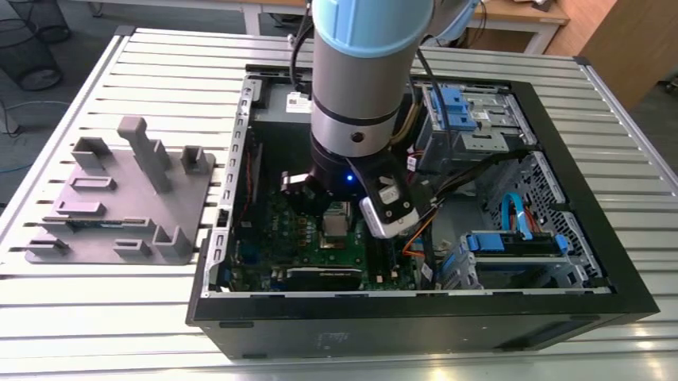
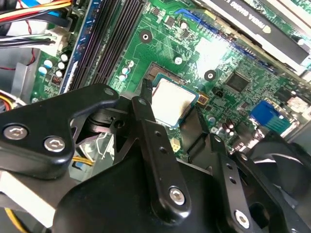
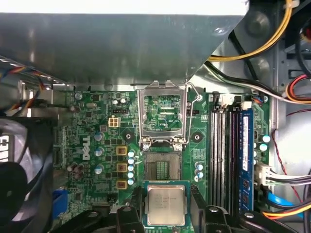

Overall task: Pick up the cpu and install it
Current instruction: 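Place the cpu into insertion slot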

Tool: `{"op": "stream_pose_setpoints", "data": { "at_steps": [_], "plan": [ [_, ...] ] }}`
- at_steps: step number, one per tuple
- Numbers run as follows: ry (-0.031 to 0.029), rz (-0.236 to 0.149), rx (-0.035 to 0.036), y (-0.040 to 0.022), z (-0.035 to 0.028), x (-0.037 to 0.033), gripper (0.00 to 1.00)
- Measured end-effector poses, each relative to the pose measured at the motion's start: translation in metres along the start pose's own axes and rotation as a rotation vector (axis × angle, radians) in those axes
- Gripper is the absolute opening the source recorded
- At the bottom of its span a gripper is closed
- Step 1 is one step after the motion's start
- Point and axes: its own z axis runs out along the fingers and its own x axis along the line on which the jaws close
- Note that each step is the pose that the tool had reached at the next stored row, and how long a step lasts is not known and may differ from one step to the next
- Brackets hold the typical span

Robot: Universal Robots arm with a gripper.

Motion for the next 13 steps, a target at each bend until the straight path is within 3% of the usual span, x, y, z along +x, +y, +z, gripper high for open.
{"op": "stream_pose_setpoints", "data": {
  "at_steps": [13],
  "plan": [
    [-0.0002, 0.0, 0.0144, 0.0026, 0.0249, 0.0, 0.47]
  ]
}}
